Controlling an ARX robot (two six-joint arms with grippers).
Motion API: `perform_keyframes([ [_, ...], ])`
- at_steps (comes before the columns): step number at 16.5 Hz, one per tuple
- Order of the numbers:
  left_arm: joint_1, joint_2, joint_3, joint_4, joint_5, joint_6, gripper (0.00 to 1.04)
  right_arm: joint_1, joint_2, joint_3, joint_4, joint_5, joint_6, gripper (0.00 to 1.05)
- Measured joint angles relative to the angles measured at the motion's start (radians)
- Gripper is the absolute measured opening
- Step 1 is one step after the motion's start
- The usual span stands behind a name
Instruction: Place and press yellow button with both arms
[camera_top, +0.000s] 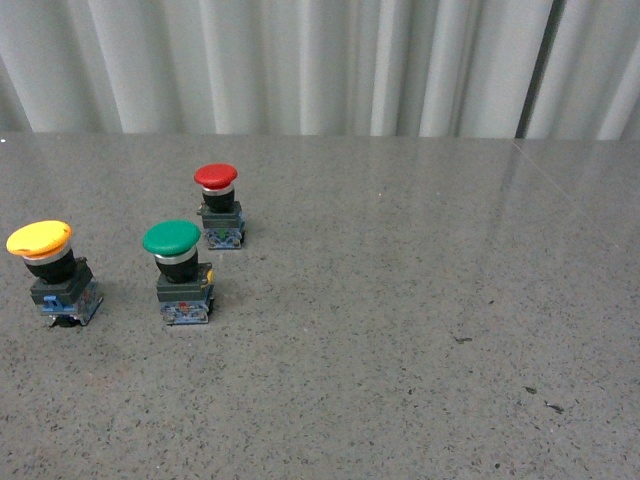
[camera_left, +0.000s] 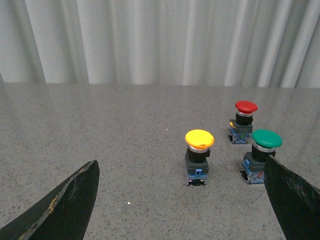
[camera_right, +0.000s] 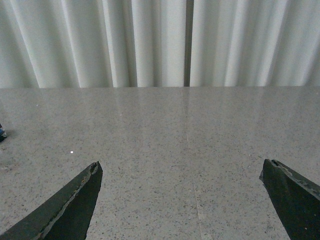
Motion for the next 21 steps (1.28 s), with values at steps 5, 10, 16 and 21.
perform_keyframes([
  [5,0.0,0.0,0.0,0.0,0.0,0.0,0.98,0.0,0.0,0.0,0.0,0.0,0.0,0.98],
  [10,0.0,0.0,0.0,0.0,0.0,0.0,0.98,0.0,0.0,0.0,0.0,0.0,0.0,0.98],
  [16,0.0,0.0,0.0,0.0,0.0,0.0,0.98,0.0,0.0,0.0,0.0,0.0,0.0,0.98],
  [21,-0.089,0.14,0.073,-0.139,-0.23,-0.014,0.98,0.0,0.0,0.0,-0.001,0.001,0.0,0.98],
])
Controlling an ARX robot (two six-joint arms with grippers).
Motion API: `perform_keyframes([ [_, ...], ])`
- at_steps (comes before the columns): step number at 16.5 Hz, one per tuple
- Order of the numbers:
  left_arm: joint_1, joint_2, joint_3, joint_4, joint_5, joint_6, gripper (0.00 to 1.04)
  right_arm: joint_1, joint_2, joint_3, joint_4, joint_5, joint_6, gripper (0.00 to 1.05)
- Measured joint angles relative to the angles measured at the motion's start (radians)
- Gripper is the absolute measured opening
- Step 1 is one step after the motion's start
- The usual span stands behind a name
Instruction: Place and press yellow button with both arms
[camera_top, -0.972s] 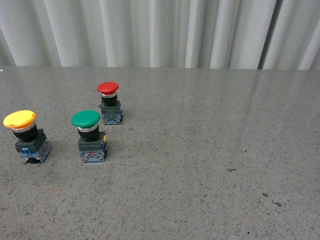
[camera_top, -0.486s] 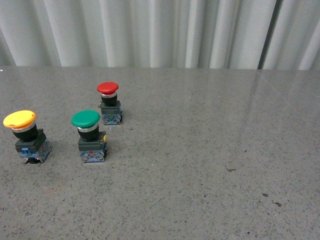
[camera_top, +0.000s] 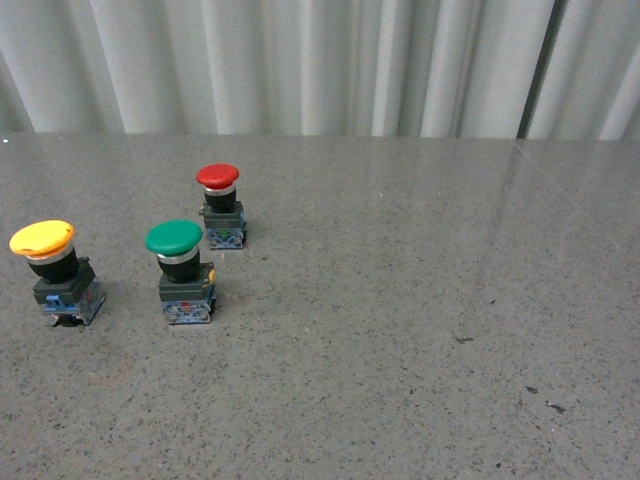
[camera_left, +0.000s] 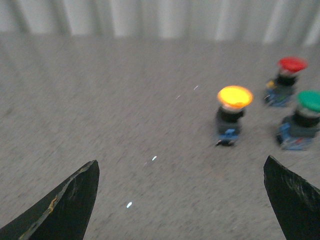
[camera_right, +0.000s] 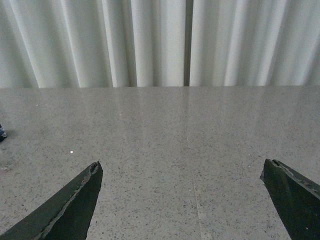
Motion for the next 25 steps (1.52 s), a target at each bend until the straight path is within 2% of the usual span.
perform_keyframes([
  [1,0.0,0.185,0.072,0.1,-0.097,0.018,0.98,0.0,0.0,0.0,0.003,-0.002,0.0,0.98],
  [2,0.023,0.309,0.139,0.222,-0.129,0.042,0.98,0.0,0.0,0.0,0.0,-0.001,0.0,0.98],
  [3,0.039,0.426,0.203,0.337,-0.122,0.076,0.98,0.0,0.0,0.0,0.0,-0.001,0.0,0.98],
  [4,0.055,0.61,0.304,0.443,-0.065,0.111,0.98,0.0,0.0,0.0,0.001,-0.001,0.0,0.98],
  [7,0.07,1.004,0.49,0.405,0.05,0.114,0.98,0.0,0.0,0.0,0.001,-0.001,0.0,0.98],
  [10,0.054,1.249,0.591,0.398,0.131,0.083,0.98,0.0,0.0,0.0,0.001,-0.001,0.0,0.98],
  [13,0.004,1.305,0.592,0.399,0.179,0.062,0.98,0.0,0.0,0.0,0.001,-0.001,0.0,0.98],
  [18,-0.036,1.304,0.557,0.394,0.181,0.055,0.98,0.0,0.0,0.0,0.001,-0.001,0.0,0.98],
  [22,-0.046,1.293,0.534,0.397,0.154,0.052,0.51,0.0,0.0,0.0,0.001,-0.001,0.0,0.98],
  [24,-0.046,1.281,0.534,0.384,0.145,0.053,0.36,0.0,0.0,0.0,0.001,-0.001,0.0,0.98],
  [25,-0.055,1.255,0.534,0.36,0.136,0.053,0.35,0.0,0.0,0.0,0.001,-0.001,0.0,0.98],
])
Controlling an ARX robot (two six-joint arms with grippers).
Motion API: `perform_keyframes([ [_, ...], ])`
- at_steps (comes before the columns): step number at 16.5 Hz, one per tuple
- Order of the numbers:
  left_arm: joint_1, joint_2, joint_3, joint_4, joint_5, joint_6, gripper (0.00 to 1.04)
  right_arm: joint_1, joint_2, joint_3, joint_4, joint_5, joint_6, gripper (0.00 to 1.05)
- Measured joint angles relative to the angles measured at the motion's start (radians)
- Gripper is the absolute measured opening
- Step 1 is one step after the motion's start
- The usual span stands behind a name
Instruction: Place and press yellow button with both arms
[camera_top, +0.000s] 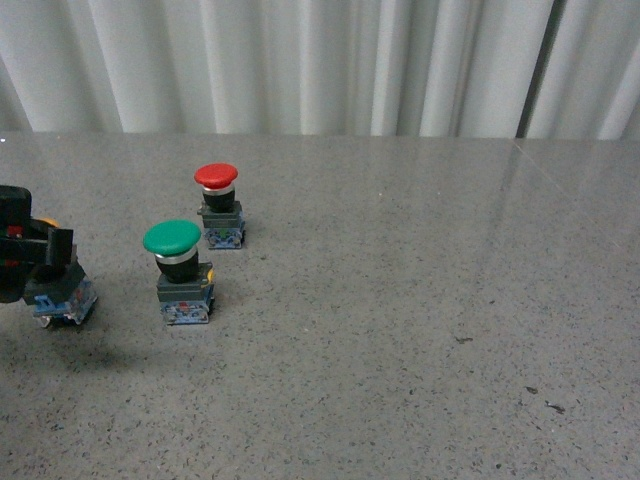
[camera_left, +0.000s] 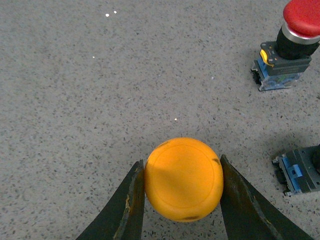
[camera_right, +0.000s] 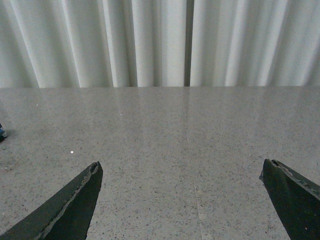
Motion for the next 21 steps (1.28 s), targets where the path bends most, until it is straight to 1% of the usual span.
perform_keyframes([
  [2,-0.026,-0.061,0.014,-0.04,-0.018,0.0,0.34,0.0,0.0,0.0,0.0,0.0,0.0,0.98],
  [6,-0.166,-0.11,0.201,-0.086,-0.052,-0.002,0.34,0.0,0.0,0.0,0.0,0.0,0.0,0.98],
  [8,-0.272,-0.029,0.323,-0.091,-0.072,-0.016,0.34,0.0,0.0,0.0,0.0,0.0,0.0,0.98],
  [9,-0.308,0.023,0.36,-0.092,-0.075,-0.03,0.34,0.0,0.0,0.0,0.0,0.0,0.0,0.98],
  [13,-0.441,0.257,0.426,-0.067,-0.101,-0.152,0.34,0.0,0.0,0.0,0.0,0.0,0.0,0.98],
  [16,-0.494,0.337,0.446,-0.054,-0.142,-0.221,0.34,0.0,0.0,0.0,0.0,0.0,0.0,0.98],
  [19,-0.504,0.374,0.447,-0.058,-0.15,-0.266,0.34,0.0,0.0,0.0,0.0,0.0,0.0,0.98],
  [21,-0.504,0.388,0.447,-0.063,-0.181,-0.283,0.34,0.0,0.0,0.0,0.0,0.0,0.0,0.98],
])
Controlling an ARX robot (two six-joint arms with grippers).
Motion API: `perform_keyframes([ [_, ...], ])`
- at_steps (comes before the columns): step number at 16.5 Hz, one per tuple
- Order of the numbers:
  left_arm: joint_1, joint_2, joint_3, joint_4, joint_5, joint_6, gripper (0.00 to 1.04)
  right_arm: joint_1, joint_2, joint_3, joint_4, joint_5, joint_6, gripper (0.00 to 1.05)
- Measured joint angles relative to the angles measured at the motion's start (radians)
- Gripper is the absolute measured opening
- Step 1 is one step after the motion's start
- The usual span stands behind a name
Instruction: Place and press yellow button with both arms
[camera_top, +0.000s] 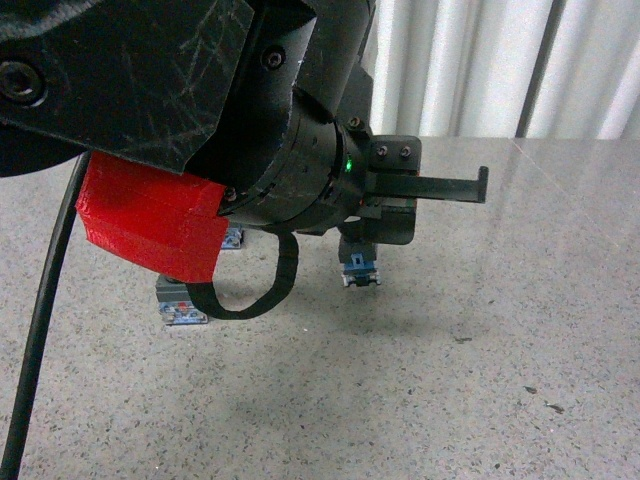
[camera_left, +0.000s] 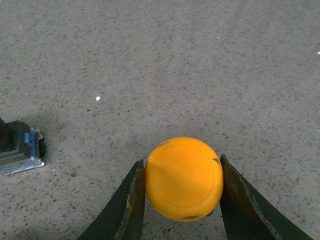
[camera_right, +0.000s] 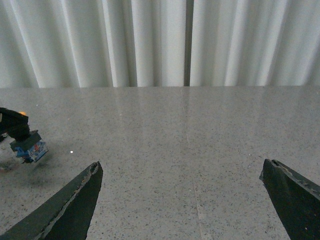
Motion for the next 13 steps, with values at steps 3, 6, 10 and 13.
perform_keyframes([
  [3,-0.016,0.024,0.011,-0.023,-0.027,-0.045,0.34,0.0,0.0,0.0,0.001,0.0,0.0,0.98],
  [6,-0.021,0.031,0.011,-0.023,-0.021,-0.066,0.42,0.0,0.0,0.0,0.0,0.0,0.0,0.98],
  [10,-0.021,0.011,0.007,0.001,-0.024,-0.046,0.89,0.0,0.0,0.0,0.0,0.0,0.0,0.98],
  [13,-0.016,-0.093,-0.003,0.053,-0.072,0.039,0.98,0.0,0.0,0.0,0.0,0.0,0.0,0.98],
])
